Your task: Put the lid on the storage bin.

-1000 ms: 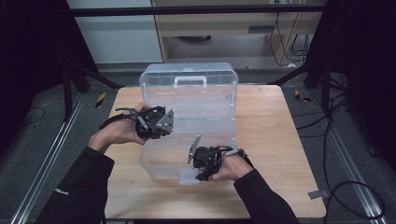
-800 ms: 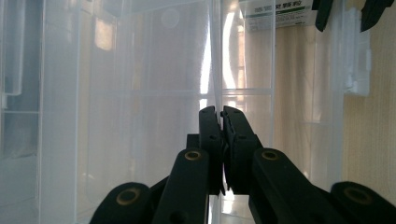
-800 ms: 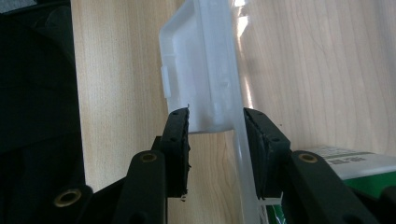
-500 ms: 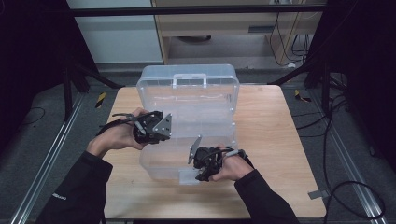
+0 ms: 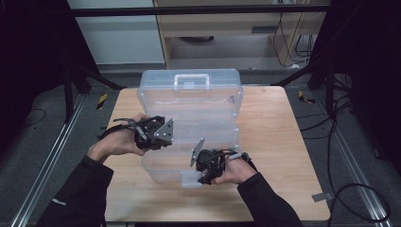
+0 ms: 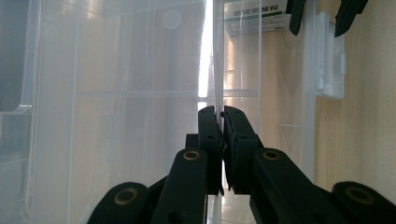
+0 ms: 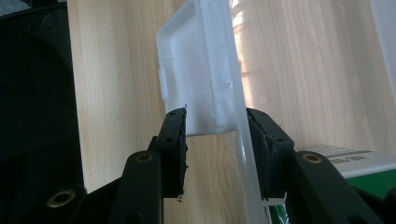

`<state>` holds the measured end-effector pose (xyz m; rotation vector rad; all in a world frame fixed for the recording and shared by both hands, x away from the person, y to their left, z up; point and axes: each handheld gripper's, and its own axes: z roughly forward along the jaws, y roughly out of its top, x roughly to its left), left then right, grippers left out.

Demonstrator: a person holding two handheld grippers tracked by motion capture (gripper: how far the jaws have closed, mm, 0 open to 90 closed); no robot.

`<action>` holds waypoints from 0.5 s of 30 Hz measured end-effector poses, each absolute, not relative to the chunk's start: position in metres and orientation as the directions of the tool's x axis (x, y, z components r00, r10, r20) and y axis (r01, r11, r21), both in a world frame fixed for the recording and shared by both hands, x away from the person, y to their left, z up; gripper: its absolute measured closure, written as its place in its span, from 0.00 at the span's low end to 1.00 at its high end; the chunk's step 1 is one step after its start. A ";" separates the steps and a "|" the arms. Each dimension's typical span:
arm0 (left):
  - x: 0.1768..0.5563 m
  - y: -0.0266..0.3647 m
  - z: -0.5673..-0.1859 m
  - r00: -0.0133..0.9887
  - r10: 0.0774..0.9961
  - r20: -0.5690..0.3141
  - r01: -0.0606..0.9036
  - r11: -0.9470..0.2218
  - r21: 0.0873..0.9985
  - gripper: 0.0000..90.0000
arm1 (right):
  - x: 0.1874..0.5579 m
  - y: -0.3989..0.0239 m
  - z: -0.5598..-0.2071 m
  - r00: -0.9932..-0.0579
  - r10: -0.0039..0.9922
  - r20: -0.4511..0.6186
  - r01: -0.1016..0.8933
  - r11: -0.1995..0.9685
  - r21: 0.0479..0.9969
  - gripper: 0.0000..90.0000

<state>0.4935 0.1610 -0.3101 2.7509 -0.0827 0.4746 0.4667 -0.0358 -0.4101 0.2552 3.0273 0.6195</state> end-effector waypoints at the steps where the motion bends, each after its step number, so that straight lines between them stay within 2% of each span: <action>1: 0.493 0.161 -0.310 0.942 0.000 0.335 -0.116 -0.938 0.326 0.96 | 0.467 -0.036 -0.410 -0.986 0.167 -0.011 0.149 0.906 0.396 0.66; 9: 0.491 0.163 -0.313 0.948 0.004 0.318 -0.111 -0.933 0.342 0.95 | 0.462 -0.040 -0.406 -0.982 0.190 -0.006 0.169 0.885 0.434 0.59; 15: 0.492 0.162 -0.313 0.948 0.003 0.317 -0.111 -0.933 0.341 0.95 | 0.460 -0.063 -0.393 -0.968 0.249 0.005 0.210 0.805 0.555 0.59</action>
